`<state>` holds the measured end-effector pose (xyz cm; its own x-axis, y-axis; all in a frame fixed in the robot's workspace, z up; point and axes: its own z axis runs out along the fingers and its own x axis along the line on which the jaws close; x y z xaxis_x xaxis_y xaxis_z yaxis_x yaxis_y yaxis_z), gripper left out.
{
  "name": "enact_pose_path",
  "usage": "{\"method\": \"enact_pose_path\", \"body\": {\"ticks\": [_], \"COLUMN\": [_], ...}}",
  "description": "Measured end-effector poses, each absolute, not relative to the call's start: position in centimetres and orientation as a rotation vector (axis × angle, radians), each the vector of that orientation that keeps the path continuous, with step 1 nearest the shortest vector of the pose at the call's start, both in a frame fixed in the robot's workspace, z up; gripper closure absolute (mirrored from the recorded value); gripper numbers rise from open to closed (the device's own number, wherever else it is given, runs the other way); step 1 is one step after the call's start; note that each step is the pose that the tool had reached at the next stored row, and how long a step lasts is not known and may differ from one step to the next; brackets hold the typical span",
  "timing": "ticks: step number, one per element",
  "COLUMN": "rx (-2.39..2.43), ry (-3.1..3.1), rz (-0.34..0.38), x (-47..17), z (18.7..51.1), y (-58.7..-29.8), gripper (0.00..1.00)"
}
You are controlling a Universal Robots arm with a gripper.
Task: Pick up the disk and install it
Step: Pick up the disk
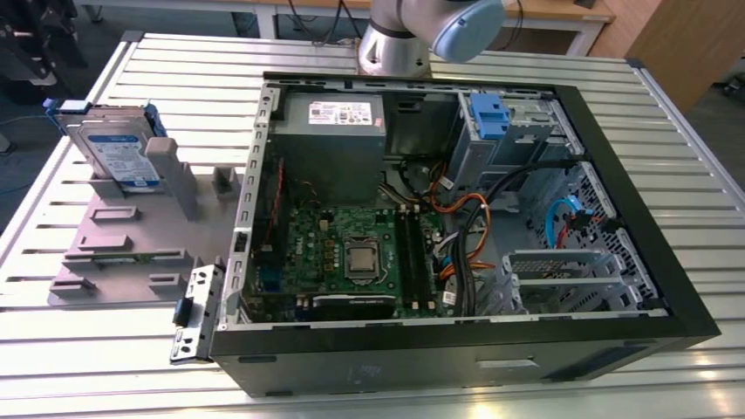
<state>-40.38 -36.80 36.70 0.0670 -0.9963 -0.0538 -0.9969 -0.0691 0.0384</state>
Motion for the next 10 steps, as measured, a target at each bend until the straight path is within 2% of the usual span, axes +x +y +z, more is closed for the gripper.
{"method": "enact_pose_path", "body": {"ticks": [10], "rx": [-2.292], "ry": [2.141], "rz": [0.096], "x": [-40.39], "z": [36.5], "y": [-35.66], "gripper": [0.41]}}
